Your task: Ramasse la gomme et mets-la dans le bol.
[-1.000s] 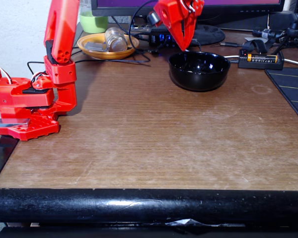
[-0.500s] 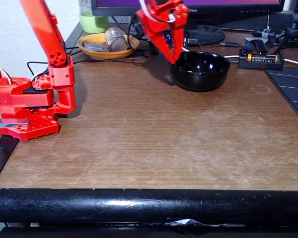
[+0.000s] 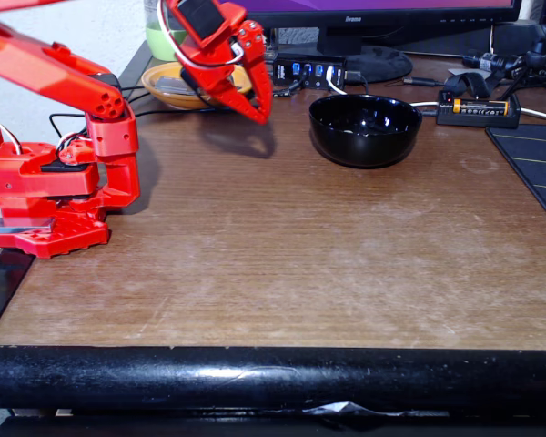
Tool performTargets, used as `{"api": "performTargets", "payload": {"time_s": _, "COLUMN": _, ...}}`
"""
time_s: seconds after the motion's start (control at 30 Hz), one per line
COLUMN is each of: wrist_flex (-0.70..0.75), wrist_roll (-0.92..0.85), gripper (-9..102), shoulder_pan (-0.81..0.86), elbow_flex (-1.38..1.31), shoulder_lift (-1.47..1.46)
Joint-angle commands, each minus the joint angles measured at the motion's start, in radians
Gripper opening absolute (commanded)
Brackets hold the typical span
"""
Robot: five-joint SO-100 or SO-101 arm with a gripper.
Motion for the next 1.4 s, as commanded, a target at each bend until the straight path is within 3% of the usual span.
{"api": "performTargets", "payload": {"time_s": 0.0, "wrist_flex": -0.023, "wrist_roll": -0.005, "gripper": -6, "shoulder_pan": -0.015, "elbow_flex": 0.057, "shoulder_lift": 0.109}}
{"api": "performTargets", "payload": {"time_s": 0.23, "wrist_flex": -0.046, "wrist_roll": 0.086, "gripper": -6, "shoulder_pan": -0.031, "elbow_flex": 0.221, "shoulder_lift": 0.235}}
{"api": "performTargets", "payload": {"time_s": 0.73, "wrist_flex": 0.064, "wrist_roll": 0.110, "gripper": -6, "shoulder_pan": -0.049, "elbow_flex": 0.388, "shoulder_lift": 0.420}}
{"api": "performTargets", "payload": {"time_s": 1.37, "wrist_flex": 0.021, "wrist_roll": 0.135, "gripper": -6, "shoulder_pan": 0.178, "elbow_flex": 0.603, "shoulder_lift": 0.485}}
